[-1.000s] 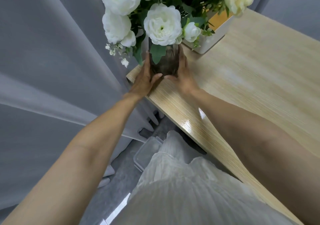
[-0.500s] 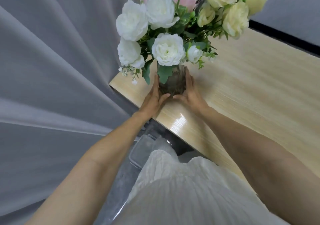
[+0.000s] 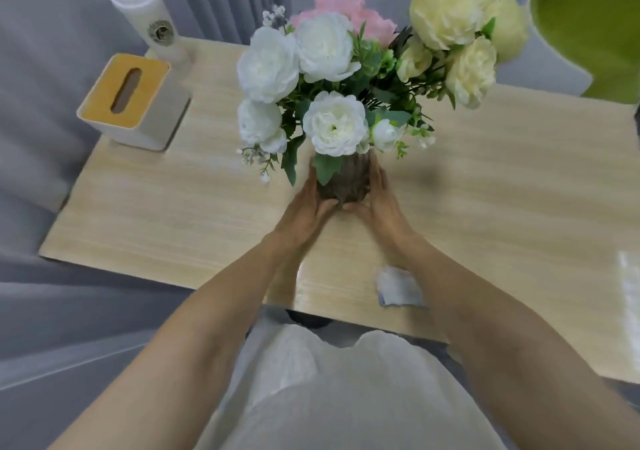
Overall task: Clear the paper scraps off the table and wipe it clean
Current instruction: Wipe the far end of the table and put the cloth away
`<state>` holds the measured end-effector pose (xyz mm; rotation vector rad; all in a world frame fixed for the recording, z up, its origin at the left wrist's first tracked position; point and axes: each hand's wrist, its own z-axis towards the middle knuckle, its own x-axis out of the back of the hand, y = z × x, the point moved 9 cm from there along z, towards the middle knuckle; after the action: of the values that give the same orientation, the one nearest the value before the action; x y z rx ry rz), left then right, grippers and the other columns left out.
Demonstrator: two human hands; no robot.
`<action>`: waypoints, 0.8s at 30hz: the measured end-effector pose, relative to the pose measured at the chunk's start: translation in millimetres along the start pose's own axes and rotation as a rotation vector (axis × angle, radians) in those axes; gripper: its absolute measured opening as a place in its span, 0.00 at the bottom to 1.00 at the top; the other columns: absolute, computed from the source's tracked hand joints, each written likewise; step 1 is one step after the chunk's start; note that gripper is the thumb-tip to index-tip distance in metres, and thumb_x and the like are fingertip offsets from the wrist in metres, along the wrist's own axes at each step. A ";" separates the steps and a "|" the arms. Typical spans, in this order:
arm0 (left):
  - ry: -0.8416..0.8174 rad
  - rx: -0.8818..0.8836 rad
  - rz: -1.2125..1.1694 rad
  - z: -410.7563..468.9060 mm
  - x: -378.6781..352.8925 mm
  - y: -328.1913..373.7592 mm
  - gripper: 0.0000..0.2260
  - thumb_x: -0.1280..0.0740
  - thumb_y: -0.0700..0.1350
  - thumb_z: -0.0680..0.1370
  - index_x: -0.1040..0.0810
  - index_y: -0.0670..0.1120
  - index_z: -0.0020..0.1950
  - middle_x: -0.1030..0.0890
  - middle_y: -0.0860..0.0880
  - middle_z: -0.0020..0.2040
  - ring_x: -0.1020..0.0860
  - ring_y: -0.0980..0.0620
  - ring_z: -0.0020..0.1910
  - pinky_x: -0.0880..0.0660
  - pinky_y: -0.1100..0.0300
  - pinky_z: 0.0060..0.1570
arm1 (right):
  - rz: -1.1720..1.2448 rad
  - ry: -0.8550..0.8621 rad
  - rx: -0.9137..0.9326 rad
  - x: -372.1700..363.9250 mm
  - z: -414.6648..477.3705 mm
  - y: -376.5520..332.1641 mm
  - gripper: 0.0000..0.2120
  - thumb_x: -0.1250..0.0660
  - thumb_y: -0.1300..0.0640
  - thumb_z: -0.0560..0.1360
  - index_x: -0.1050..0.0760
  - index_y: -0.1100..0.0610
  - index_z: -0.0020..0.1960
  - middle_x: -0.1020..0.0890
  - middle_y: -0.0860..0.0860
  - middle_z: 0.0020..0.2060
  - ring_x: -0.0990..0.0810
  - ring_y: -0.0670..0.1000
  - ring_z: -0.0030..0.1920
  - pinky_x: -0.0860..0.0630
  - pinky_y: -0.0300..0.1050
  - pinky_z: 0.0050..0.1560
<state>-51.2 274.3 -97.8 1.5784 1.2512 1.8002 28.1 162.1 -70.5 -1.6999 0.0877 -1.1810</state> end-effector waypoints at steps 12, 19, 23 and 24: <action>-0.228 -0.115 0.048 49.0 -138.2 85.5 0.36 0.39 0.56 0.79 0.54 0.43 0.77 0.32 0.45 0.72 0.31 0.49 0.68 0.39 0.72 0.58 | 0.041 0.163 -0.198 116.9 -51.7 114.1 0.50 0.26 0.51 0.70 0.58 0.56 0.78 0.42 0.54 0.74 0.35 0.50 0.69 0.35 0.40 0.63; -0.184 -0.080 0.059 57.1 -161.2 104.4 0.35 0.38 0.61 0.76 0.45 0.43 0.75 0.23 0.45 0.64 0.24 0.46 0.60 0.30 0.59 0.62 | -0.039 0.170 -0.253 134.9 -61.7 142.9 0.47 0.28 0.51 0.71 0.55 0.59 0.77 0.42 0.56 0.74 0.33 0.58 0.69 0.29 0.56 0.63; -0.144 -0.051 0.129 57.1 -167.5 90.9 0.39 0.44 0.71 0.73 0.44 0.46 0.75 0.22 0.46 0.62 0.22 0.42 0.55 0.27 0.46 0.58 | -0.041 0.171 -0.256 133.0 -65.8 149.2 0.42 0.29 0.47 0.72 0.50 0.57 0.75 0.39 0.56 0.72 0.26 0.61 0.61 0.23 0.59 0.53; -0.146 -0.050 0.142 56.2 -168.2 89.2 0.40 0.45 0.71 0.73 0.44 0.45 0.75 0.21 0.45 0.60 0.21 0.42 0.54 0.26 0.45 0.56 | -0.010 0.171 -0.271 128.7 -67.8 153.5 0.40 0.30 0.47 0.72 0.48 0.57 0.74 0.37 0.57 0.71 0.25 0.61 0.60 0.24 0.58 0.53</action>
<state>65.0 114.6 -118.0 1.7738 1.0438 1.7498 114.0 -28.5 -102.2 -1.8301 0.3592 -1.3689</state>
